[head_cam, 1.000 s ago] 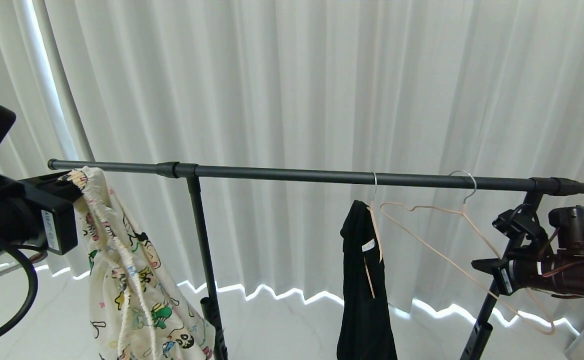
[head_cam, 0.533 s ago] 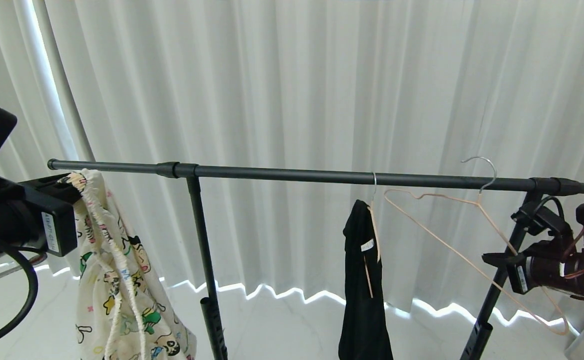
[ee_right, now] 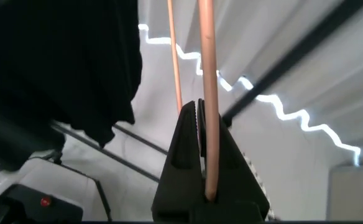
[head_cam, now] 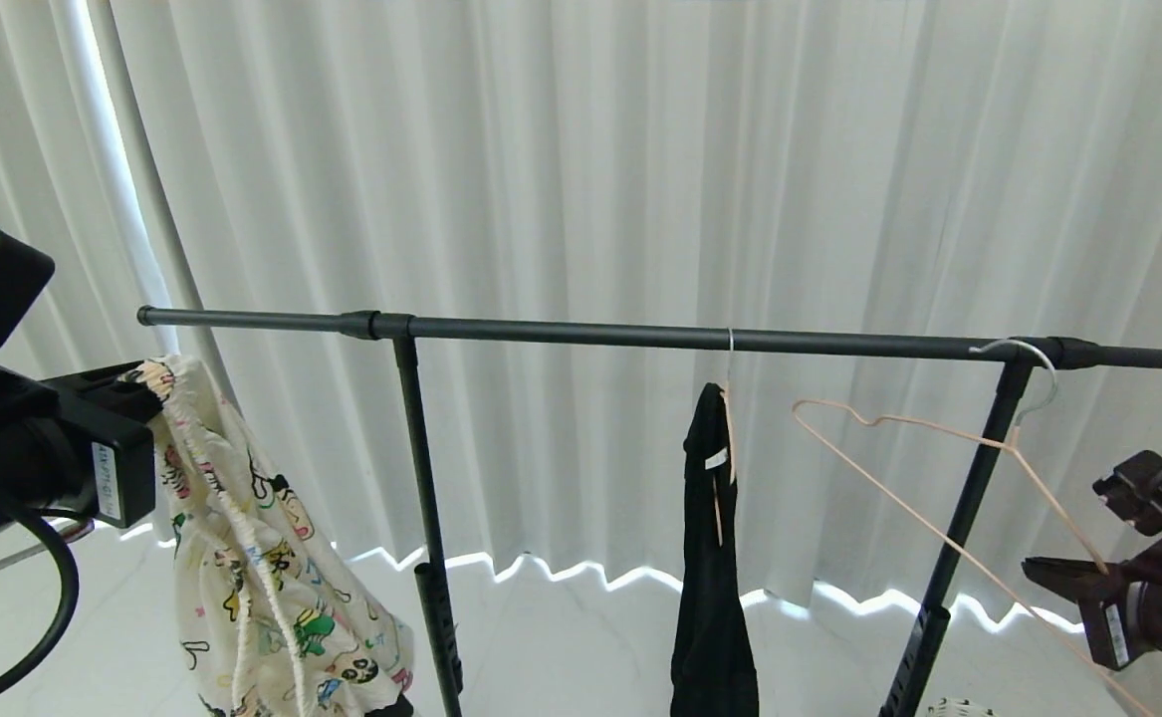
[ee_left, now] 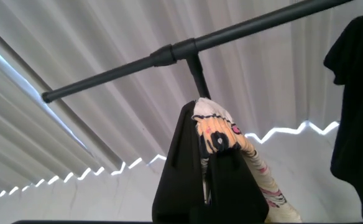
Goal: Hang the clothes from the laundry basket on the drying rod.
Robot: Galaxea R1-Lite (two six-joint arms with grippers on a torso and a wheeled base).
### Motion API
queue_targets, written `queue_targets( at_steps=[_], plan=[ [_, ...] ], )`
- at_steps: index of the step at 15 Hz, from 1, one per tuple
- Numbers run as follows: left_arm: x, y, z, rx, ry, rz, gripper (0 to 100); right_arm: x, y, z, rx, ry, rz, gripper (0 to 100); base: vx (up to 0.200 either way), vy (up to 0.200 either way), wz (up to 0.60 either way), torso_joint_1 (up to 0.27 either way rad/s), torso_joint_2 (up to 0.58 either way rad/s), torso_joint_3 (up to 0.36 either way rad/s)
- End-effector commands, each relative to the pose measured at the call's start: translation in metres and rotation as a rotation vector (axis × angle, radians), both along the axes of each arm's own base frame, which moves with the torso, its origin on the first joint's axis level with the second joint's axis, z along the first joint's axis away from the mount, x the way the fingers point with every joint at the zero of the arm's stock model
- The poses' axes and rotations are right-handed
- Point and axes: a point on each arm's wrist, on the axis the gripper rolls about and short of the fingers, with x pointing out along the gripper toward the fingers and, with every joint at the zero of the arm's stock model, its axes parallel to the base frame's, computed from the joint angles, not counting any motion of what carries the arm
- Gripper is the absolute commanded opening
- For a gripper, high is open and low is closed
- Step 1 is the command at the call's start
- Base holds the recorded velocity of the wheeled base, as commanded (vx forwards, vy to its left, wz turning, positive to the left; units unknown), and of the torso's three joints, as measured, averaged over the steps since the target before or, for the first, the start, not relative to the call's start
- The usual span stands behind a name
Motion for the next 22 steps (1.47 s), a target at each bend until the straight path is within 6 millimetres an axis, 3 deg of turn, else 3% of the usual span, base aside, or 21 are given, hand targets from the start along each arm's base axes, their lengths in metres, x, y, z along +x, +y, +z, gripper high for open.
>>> queue_targets(
  at_steps=[1,3,7,9,12,14,15,17,20,22],
  plan=[
    [0.0,0.0,-0.001,0.001,0.003,-0.001,0,-0.025,0.003,0.011,-0.006,-0.033,0.012,0,-0.2,0.0,0.0,0.002,0.0,0.002],
    [-0.001,0.0,-0.005,0.005,0.017,-0.007,0,-0.041,0.007,0.016,-0.004,-0.033,0.048,0,-0.2,0.0,0.0,0.0,0.0,0.002],
    [-0.001,-0.001,-0.009,0.008,0.03,-0.013,0,-0.069,0.017,0.026,0.011,-0.07,0.145,0,0.0,0.0,0.0,0.0,0.0,0.0],
    [-0.004,-0.001,-0.025,0.021,0.081,-0.025,0,-0.092,0.027,0.037,0.039,-0.077,0.276,0,0.0,0.0,0.0,0.0,0.0,0.0],
    [-0.004,-0.003,-0.031,0.024,0.104,-0.075,0,-0.101,0.038,0.051,0.058,-0.066,0.424,0,0.0,0.0,0.0,0.0,0.0,0.0],
    [0.01,-0.007,-0.03,0.021,0.129,-0.066,0,-0.095,0.047,0.059,0.082,-0.049,0.468,0,0.0,0.0,0.0,0.0,0.0,0.0],
    [0.033,-0.013,-0.028,-0.005,0.161,-0.029,0,-0.085,0.062,0.067,0.112,0.0,0.508,0,0.0,0.0,0.0,0.0,0.0,0.0],
    [0.059,-0.028,-0.034,-0.039,0.218,-0.001,0,-0.078,0.085,0.072,0.153,0.076,0.584,0,0.0,0.0,0.0,0.0,0.0,0.0],
    [0.09,-0.061,-0.027,-0.166,0.225,0.041,0,-0.076,0.117,0.07,0.199,0.186,0.659,0,0.0,0.0,0.0,0.0,0.0,0.0],
    [0.099,-0.071,-0.028,-0.183,0.228,0.07,0,-0.069,0.128,0.067,0.211,0.187,0.639,0,0.0,0.0,0.0,0.0,0.0,0.0]
  ],
)
